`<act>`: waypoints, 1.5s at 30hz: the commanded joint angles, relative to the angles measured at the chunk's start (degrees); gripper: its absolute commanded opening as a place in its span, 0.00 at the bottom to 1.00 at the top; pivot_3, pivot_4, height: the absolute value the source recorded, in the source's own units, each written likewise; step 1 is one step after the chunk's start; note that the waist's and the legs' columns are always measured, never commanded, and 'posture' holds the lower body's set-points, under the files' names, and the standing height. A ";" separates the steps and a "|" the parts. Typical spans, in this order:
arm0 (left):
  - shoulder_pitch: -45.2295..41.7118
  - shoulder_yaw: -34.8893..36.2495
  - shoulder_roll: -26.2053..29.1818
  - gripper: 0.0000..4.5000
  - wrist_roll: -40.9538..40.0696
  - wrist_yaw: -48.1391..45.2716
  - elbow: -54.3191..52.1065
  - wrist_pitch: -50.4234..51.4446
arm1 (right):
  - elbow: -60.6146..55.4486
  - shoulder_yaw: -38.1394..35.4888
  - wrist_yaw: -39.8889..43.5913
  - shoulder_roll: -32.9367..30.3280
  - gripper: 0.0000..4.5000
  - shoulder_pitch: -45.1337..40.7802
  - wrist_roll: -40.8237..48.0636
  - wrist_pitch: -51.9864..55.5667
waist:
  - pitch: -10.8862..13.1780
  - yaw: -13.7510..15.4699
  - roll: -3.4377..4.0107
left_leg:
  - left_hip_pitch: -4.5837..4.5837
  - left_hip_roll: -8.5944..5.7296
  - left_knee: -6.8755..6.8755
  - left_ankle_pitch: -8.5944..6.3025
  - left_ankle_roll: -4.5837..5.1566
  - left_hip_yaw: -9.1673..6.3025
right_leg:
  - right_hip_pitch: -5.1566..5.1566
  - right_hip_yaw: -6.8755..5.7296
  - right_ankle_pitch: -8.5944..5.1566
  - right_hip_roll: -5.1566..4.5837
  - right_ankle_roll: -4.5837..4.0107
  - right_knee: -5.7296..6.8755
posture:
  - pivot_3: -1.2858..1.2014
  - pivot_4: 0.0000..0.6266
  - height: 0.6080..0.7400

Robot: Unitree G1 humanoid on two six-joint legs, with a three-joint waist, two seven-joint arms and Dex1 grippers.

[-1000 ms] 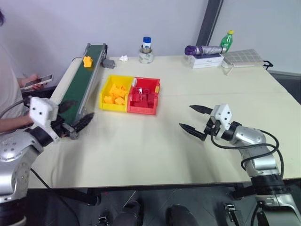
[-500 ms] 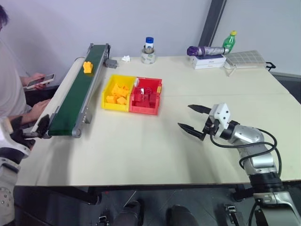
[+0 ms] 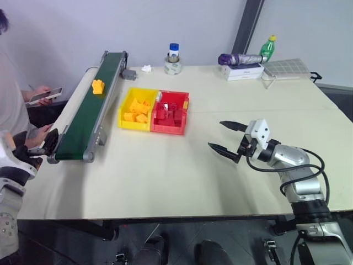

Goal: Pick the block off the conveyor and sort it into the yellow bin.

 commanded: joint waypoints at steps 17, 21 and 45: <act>-12.66 -6.59 3.56 0.99 0.49 2.96 6.12 5.69 | -2.37 -0.66 -0.83 0.18 1.00 0.10 0.42 -0.40 | 0.00 0.15 0.00 | 0.01 0.00 0.01 0.00 0.00 0.00 | -0.01 -0.01 0.01 0.01 0.02 0.04 | 0.52 0.24 1.00; -20.00 -10.12 4.69 0.99 2.04 4.37 11.86 8.55 | -2.80 -0.55 -1.31 0.42 1.00 0.23 0.42 -0.20 | 0.00 0.24 0.00 | 0.01 -0.03 0.04 0.00 0.00 0.00 | 0.01 -0.01 0.03 0.01 0.05 0.03 | 0.52 0.24 1.00; -34.86 -18.08 4.25 0.79 10.02 3.69 31.43 13.48 | -7.63 -1.35 -4.68 0.30 1.00 4.34 0.82 1.45 | 0.00 -0.07 -0.04 | 0.01 -0.03 0.07 0.03 -0.01 0.00 | 0.10 -0.02 0.18 0.03 0.33 0.14 | 0.52 0.24 1.00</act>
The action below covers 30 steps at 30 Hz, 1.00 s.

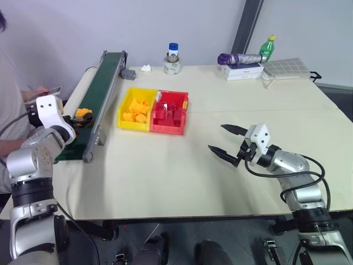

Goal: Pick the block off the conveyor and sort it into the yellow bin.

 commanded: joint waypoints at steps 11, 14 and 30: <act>-2.95 0.50 -2.70 0.28 -0.97 -1.59 -7.32 -3.60 | -2.43 -1.19 -0.41 -0.15 1.00 -0.10 0.74 -0.31 | 0.01 0.19 -0.03 | 0.01 0.00 0.04 0.00 0.00 0.00 | 0.02 -0.01 0.01 0.00 0.01 0.00 | 0.52 0.24 1.00; -4.76 -2.00 -4.99 0.28 -1.00 -2.12 -9.43 -3.97 | -2.25 -1.14 -0.45 -0.05 1.00 -0.20 0.69 -0.40 | 0.01 0.42 -0.04 | 0.00 -0.01 0.07 0.00 0.00 0.00 | 0.06 -0.01 0.02 0.00 0.03 0.00 | 0.52 0.24 1.00; -28.42 -13.95 -17.36 0.28 15.23 -0.47 32.78 -31.16 | -5.11 -1.53 -2.39 -0.25 1.00 0.08 0.70 0.69 | 0.02 0.88 -0.08 | -0.05 -0.04 0.09 0.08 0.10 0.01 | 0.08 -0.04 0.08 0.00 0.13 0.02 | 0.52 0.24 1.00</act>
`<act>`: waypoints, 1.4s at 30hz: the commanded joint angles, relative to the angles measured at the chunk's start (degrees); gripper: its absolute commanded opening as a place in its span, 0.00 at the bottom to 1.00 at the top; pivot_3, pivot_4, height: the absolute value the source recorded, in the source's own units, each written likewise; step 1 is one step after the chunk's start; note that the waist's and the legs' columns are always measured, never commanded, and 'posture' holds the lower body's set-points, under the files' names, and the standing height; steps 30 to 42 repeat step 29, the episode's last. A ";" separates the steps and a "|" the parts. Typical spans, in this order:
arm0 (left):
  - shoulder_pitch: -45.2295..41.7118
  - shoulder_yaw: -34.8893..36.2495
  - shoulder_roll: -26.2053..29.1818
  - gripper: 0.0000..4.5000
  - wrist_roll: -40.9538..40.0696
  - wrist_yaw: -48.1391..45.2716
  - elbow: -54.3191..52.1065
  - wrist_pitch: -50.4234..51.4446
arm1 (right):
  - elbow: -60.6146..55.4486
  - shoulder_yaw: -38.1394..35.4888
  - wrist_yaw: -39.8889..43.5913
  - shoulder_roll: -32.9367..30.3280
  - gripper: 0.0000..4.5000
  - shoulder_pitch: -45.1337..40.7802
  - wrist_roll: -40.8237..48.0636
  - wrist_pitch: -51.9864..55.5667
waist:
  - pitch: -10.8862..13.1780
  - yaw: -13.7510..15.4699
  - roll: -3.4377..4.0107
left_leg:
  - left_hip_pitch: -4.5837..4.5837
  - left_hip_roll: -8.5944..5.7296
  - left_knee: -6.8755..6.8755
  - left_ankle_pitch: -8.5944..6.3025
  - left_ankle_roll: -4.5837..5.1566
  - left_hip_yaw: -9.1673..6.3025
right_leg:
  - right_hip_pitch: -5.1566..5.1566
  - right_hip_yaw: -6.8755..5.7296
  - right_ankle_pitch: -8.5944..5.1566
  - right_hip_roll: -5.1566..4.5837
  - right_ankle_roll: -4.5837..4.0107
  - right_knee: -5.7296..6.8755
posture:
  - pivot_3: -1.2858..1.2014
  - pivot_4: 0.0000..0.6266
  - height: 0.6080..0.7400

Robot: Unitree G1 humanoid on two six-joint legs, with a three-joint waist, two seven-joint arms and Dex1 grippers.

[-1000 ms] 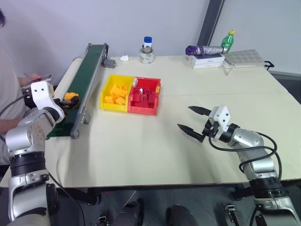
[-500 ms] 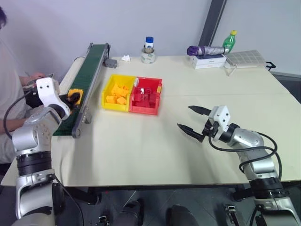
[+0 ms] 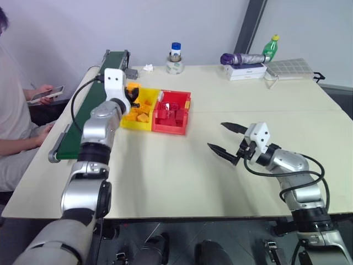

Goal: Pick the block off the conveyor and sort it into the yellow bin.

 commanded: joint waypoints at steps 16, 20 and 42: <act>18.15 4.03 8.05 0.98 -12.73 -17.17 -41.48 11.56 | -3.00 -1.89 -0.31 -0.69 1.00 0.78 0.78 -0.35 | 0.00 -1.66 0.00 | 0.00 -0.01 0.02 0.01 0.02 0.02 | 0.00 0.07 0.04 -0.01 0.05 0.04 | 0.52 0.24 1.00; 31.95 10.31 16.33 0.98 -23.02 -21.88 -60.88 22.18 | -1.87 -1.85 0.92 -1.11 1.00 0.40 0.87 -0.55 | -0.01 -2.14 0.06 | 0.03 0.05 -0.03 0.01 0.02 0.01 | -0.07 0.09 0.03 0.02 0.02 0.09 | 0.52 0.24 1.00; 52.81 26.23 27.76 0.98 -31.02 -32.63 -63.29 25.44 | 2.36 -2.50 4.35 -2.71 1.00 -1.07 0.99 -2.13 | -0.02 -0.63 0.09 | 0.17 0.09 -0.01 -0.09 -0.11 0.00 | -0.06 0.06 -0.11 0.00 -0.43 -0.01 | 0.52 0.24 1.00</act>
